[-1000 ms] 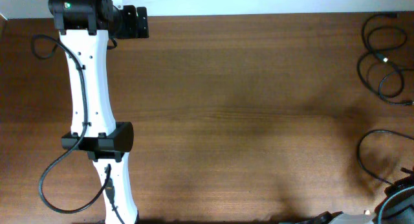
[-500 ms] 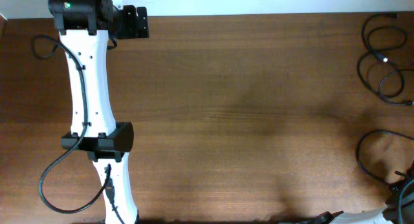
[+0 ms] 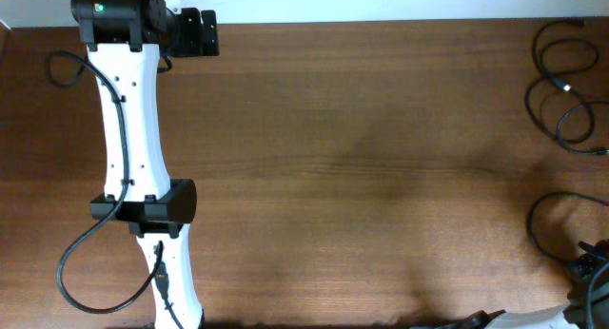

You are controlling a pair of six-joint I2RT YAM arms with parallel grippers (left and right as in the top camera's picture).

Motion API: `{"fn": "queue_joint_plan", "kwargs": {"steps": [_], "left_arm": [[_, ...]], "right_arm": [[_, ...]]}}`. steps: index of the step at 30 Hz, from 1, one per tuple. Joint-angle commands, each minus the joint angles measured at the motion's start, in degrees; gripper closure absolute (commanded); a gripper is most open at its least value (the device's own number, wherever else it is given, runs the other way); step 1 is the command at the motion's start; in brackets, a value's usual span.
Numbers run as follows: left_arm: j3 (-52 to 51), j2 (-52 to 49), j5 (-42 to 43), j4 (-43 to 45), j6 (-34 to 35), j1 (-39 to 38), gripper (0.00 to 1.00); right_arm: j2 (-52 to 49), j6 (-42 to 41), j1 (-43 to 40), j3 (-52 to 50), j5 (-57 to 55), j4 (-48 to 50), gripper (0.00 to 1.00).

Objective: Untangle cables

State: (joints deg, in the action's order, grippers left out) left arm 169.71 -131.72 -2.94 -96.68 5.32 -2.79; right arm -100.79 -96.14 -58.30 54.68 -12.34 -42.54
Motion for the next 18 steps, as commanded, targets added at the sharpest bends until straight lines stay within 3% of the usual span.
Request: {"fn": "queue_joint_plan", "kwargs": {"steps": [1, 2, 5, 9, 10, 12, 18], "left_arm": [[0.07, 0.35, 0.24, -0.04, -1.09, 0.15, 0.01], [0.07, 0.35, 0.24, -0.04, -1.11, 0.15, 0.01], [0.07, 0.35, 0.24, -0.02, -1.11, 0.15, 0.01], [0.07, 0.35, 0.24, -0.04, -1.14, 0.15, 0.01], [0.07, 0.35, 0.24, -0.02, -1.14, 0.15, 0.01], [0.07, 0.35, 0.24, -0.04, -1.2, 0.15, 0.01], [0.07, 0.35, 0.66, -0.04, -2.16, 0.15, 0.01]], "right_arm": [[-0.61, 8.52, -0.26, -0.35, 9.77, 6.99, 0.18], [-0.61, 8.72, -0.28, -0.35, 12.0, 9.25, 0.01], [-0.44, 15.23, -0.28, -0.35, 18.16, 14.93, 0.01], [1.6, 19.45, -0.11, -0.35, 17.66, 15.98, 0.11], [2.49, 19.41, -0.13, -0.35, 16.13, 16.13, 0.11], [3.63, 19.23, -0.33, -0.35, 11.72, 16.76, 0.01], [3.67, 18.73, -2.6, -0.37, -3.02, 14.93, 0.01]]}}
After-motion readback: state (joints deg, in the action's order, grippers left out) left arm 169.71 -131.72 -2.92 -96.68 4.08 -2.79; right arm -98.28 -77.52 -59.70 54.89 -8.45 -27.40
